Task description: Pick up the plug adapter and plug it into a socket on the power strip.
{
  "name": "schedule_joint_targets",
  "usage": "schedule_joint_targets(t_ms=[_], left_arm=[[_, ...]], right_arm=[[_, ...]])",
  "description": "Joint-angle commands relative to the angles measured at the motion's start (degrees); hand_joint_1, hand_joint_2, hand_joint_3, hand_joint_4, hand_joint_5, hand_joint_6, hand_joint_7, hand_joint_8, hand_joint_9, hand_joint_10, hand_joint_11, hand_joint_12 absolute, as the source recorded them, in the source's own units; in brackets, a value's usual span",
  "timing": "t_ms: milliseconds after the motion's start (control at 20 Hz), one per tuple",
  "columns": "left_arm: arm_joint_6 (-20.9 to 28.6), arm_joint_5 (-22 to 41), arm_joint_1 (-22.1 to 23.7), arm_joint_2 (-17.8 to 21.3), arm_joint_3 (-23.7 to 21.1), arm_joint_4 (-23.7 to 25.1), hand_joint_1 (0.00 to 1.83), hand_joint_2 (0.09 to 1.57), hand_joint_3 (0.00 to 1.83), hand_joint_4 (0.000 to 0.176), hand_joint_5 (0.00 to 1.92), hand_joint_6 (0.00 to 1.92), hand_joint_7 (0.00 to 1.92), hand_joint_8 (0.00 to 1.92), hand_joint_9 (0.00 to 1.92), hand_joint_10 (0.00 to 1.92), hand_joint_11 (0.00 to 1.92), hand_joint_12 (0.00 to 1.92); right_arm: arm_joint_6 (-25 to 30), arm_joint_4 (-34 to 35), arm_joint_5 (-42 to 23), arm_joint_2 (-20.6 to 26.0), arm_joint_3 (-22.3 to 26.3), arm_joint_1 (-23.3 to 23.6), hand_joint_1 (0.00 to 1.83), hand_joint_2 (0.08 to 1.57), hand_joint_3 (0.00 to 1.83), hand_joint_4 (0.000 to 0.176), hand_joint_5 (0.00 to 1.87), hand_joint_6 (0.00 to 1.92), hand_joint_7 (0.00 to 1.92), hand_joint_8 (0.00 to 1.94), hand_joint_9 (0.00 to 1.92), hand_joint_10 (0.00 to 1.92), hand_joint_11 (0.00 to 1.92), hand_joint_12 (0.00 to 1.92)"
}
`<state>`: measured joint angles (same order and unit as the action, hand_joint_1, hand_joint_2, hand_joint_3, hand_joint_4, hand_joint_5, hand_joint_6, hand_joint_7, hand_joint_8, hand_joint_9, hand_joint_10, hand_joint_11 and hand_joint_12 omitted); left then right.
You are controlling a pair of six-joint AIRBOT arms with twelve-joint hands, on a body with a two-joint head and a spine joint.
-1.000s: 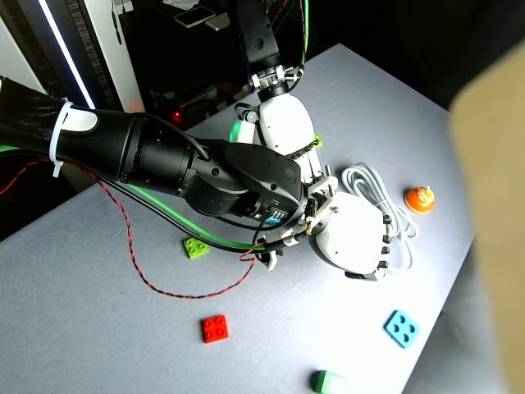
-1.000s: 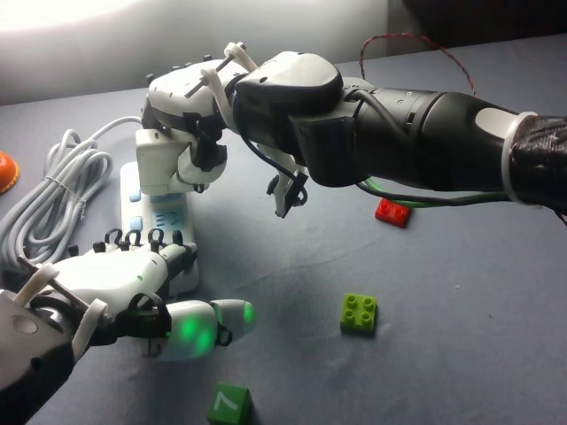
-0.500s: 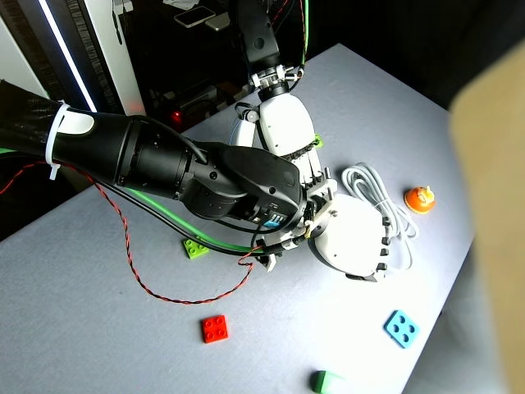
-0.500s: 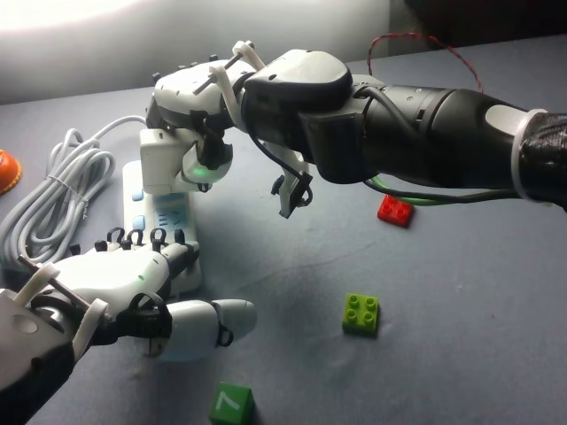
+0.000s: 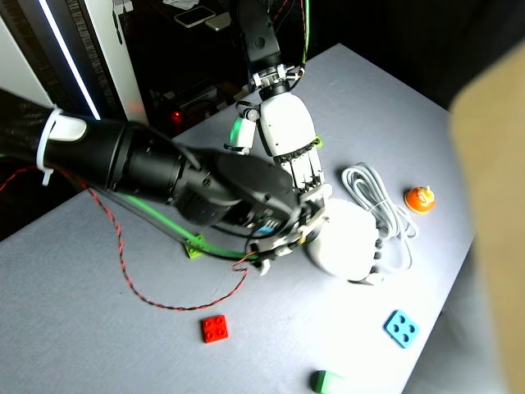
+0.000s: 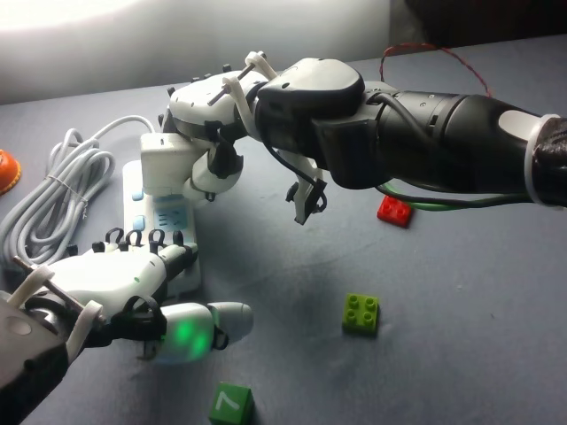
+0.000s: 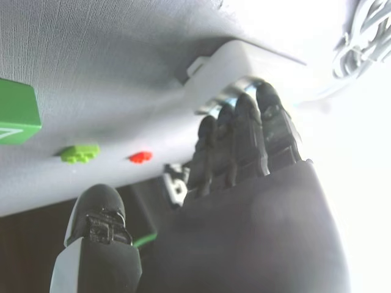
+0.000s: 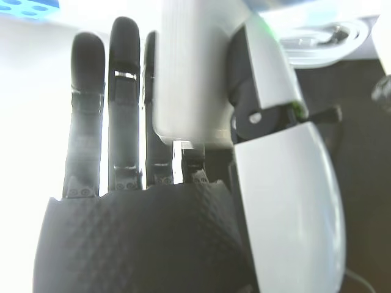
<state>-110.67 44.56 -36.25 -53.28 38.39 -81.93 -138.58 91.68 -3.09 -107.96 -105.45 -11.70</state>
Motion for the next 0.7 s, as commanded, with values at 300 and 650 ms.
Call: schedule_joint_targets(t_ms=[300, 650], left_arm=[[0.48, 0.91, 0.53, 0.92, 0.23, 0.51, 0.00, 1.16, 0.00, 0.000, 0.07, 0.00, 0.08, 0.00, 0.07, 0.00, 0.00, 0.26], [-0.52, 0.10, 3.71, 1.89, 1.69, 0.51, 0.00, 1.16, 0.00, 0.000, 0.08, 0.00, 0.10, 0.00, 0.08, 0.00, 0.00, 0.24]], right_arm=[[-0.41, -0.52, 1.05, 0.68, 0.31, 1.73, 0.69, 0.98, 0.00, 0.000, 0.50, 0.00, 0.48, 0.00, 0.50, 0.00, 0.08, 1.07], [-1.26, -0.52, 1.03, 3.98, 4.18, 4.66, 0.54, 0.88, 0.00, 0.000, 0.30, 0.00, 0.31, 0.00, 0.30, 0.00, 0.00, 0.75]])
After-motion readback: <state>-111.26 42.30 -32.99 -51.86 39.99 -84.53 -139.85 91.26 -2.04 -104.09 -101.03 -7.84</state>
